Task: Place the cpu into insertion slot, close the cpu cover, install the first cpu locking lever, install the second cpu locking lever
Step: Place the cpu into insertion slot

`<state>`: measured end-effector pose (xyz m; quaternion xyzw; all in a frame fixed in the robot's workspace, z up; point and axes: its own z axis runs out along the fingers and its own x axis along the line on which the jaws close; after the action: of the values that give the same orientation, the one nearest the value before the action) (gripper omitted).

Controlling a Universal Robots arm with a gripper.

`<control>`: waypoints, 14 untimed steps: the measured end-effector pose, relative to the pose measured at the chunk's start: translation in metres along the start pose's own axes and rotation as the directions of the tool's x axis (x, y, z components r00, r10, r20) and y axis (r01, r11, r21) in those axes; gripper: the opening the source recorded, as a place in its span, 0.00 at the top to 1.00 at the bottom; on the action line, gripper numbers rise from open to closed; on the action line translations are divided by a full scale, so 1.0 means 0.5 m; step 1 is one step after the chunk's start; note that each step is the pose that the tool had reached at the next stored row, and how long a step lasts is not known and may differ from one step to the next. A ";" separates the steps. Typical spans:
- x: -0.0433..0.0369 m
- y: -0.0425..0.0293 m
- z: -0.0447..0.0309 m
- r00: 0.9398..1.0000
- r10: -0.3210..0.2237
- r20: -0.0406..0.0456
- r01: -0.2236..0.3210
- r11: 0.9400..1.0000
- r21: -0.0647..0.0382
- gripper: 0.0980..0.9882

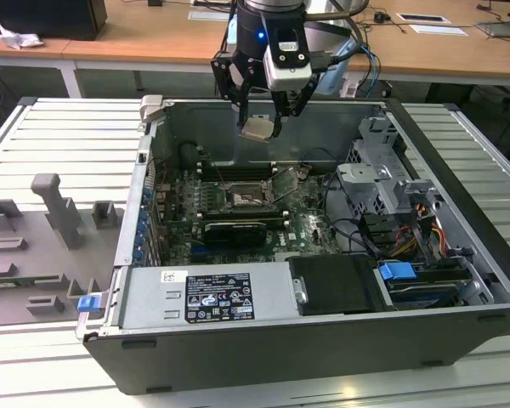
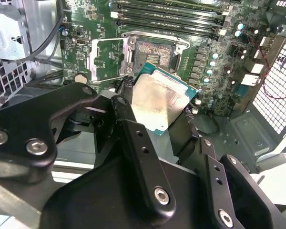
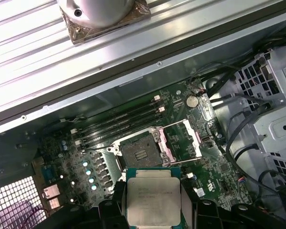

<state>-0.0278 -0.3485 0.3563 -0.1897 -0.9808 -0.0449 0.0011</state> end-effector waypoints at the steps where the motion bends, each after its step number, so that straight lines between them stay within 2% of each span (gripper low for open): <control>1: 0.000 0.000 0.000 1.000 0.001 0.000 -0.001 1.000 0.000 0.50; 14: 0.000 0.000 0.002 0.999 0.049 0.004 -0.049 0.999 -0.001 0.50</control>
<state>-0.0279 -0.3485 0.3551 -0.2137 -0.9759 -0.0448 -0.0001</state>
